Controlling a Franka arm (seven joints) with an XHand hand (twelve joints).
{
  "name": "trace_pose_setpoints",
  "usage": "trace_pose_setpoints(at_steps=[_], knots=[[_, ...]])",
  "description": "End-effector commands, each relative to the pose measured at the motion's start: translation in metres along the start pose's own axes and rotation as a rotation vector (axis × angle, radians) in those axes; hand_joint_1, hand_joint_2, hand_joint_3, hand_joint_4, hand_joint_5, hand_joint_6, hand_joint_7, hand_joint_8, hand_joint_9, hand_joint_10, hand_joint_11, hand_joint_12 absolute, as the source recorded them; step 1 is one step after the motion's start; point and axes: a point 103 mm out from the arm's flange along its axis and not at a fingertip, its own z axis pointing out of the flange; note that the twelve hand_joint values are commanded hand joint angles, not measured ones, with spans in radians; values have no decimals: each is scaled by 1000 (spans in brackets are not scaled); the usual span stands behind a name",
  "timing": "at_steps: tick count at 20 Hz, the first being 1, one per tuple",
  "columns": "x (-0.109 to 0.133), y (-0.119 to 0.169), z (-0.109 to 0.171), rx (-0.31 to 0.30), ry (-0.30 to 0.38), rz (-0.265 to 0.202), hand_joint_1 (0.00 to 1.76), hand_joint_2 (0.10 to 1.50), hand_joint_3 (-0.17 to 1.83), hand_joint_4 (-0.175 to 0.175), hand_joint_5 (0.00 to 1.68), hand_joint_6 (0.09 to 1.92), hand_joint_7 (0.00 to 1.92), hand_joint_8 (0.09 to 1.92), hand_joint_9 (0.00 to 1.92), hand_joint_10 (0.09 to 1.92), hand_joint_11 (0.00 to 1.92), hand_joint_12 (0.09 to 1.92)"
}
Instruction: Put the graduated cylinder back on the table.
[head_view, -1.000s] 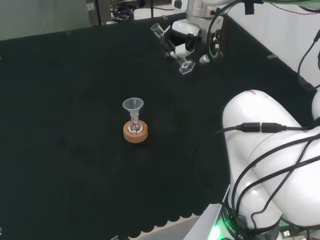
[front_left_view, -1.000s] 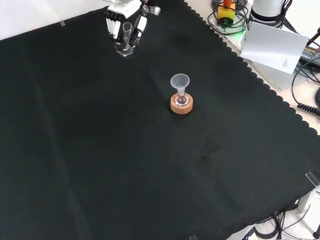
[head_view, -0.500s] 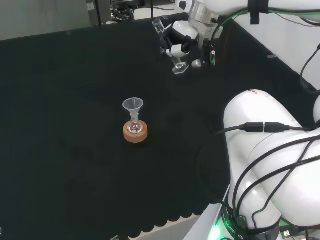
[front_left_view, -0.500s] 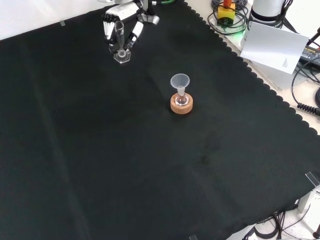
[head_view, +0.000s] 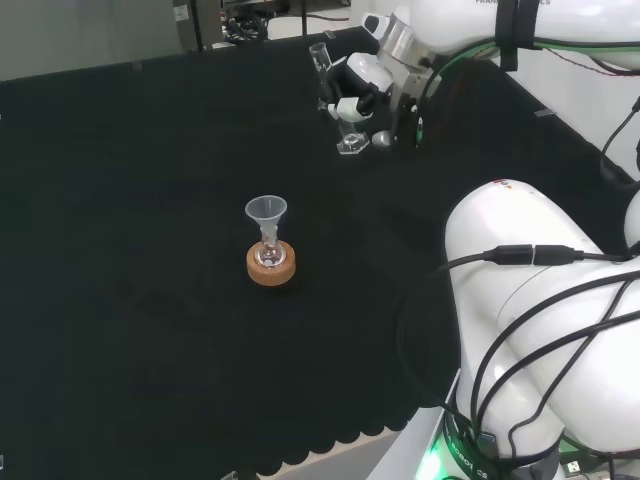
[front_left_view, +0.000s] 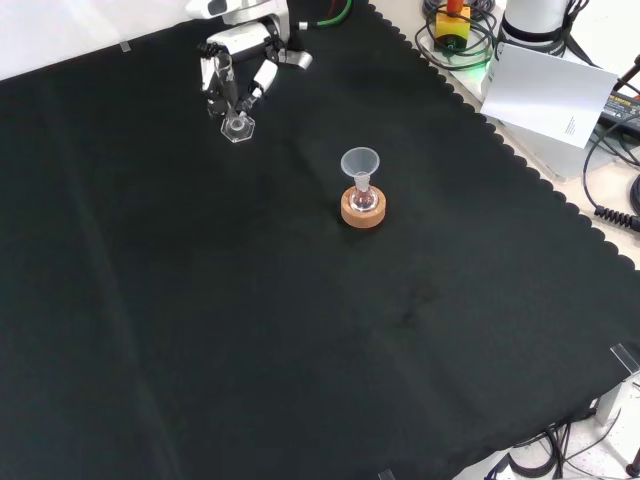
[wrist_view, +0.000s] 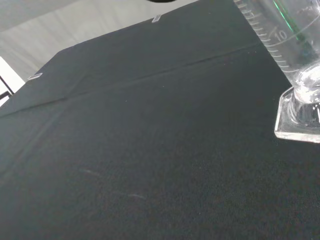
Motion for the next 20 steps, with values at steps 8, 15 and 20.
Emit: trace_pose_setpoints(at_steps=[8, 15, 20], knots=[[-24, 22, 38, -88, 159, 47, 1147, 1143, -40, -157, 977, 1029, 1271, 241, 1423, 87, 1279, 703], [-31, 27, 55, -79, 190, 42, 1146, 1144, -40, -157, 976, 1032, 1265, 241, 1418, 87, 1275, 704], [-36, 29, 68, -69, 210, 30, 1146, 1145, -41, -157, 974, 1034, 1260, 241, 1413, 87, 1271, 705]])
